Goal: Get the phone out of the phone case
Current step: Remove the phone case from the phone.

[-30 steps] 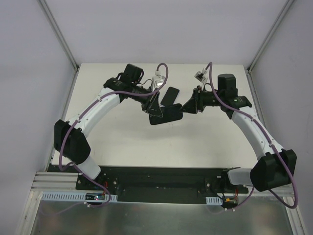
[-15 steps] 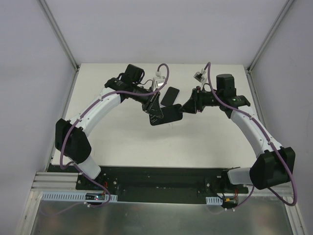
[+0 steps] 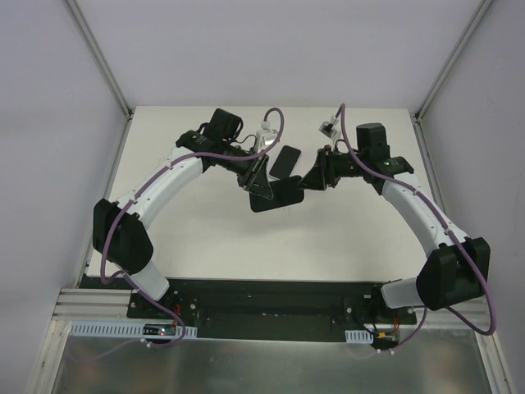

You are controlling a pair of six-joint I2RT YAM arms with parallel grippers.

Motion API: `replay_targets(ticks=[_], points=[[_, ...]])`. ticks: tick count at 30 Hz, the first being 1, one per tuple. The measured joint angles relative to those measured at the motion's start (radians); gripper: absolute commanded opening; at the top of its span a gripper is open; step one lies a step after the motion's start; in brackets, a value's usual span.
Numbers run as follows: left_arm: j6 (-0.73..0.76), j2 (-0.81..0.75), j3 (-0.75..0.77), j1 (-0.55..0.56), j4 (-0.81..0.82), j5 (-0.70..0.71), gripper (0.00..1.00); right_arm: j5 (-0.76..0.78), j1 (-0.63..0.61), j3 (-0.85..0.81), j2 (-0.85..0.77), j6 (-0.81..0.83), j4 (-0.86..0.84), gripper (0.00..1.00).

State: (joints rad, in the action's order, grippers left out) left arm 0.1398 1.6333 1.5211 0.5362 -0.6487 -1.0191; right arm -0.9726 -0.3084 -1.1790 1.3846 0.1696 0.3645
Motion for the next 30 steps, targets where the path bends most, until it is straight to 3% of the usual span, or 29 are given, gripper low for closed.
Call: replay_targets(ticks=[12,30], points=[[0.021,0.002,0.0,0.001,-0.063,0.018,0.0,-0.05,-0.01,-0.002,0.041,0.014,0.024,0.35],[0.218,0.004,0.008,0.097,-0.234,0.214,0.0,-0.011,-0.089,-0.079,0.089,0.203,0.29,0.35]])
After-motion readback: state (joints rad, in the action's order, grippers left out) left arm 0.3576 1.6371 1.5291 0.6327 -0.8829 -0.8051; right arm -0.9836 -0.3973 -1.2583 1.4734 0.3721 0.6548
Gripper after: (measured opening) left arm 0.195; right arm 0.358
